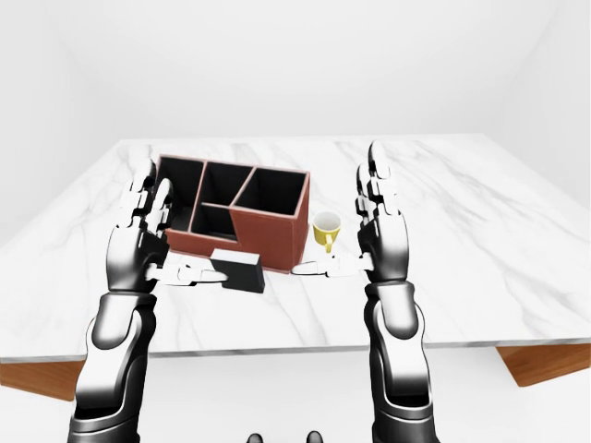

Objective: Pick up the book and place it in the right compartment of the caddy.

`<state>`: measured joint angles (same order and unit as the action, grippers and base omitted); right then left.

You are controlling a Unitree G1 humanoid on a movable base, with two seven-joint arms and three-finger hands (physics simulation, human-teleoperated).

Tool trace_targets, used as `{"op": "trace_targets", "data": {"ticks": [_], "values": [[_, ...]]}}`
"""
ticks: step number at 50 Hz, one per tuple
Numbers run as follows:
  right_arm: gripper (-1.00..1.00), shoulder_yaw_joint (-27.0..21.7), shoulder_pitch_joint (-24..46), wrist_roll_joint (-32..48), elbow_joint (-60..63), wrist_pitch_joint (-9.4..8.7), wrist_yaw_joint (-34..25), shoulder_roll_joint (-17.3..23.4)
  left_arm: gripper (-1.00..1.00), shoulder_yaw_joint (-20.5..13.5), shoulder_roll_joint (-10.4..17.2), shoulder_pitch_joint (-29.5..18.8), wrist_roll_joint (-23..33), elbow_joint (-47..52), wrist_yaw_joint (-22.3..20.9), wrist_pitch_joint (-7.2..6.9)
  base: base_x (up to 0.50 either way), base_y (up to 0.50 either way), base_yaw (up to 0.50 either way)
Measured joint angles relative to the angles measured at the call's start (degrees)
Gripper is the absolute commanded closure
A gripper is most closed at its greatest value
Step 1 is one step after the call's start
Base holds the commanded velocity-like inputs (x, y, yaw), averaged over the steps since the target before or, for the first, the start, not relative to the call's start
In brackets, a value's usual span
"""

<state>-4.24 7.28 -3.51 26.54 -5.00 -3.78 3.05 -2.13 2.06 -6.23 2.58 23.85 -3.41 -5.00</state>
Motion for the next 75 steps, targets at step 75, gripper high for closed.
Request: {"op": "trace_targets", "data": {"ticks": [75], "values": [[-1.0,-0.13,-0.33,0.41,-1.14,0.0,-0.21,0.0,-1.0,0.6,-0.16,0.44,1.78,-1.33,-0.94,0.0,0.09,0.0,0.0]]}}
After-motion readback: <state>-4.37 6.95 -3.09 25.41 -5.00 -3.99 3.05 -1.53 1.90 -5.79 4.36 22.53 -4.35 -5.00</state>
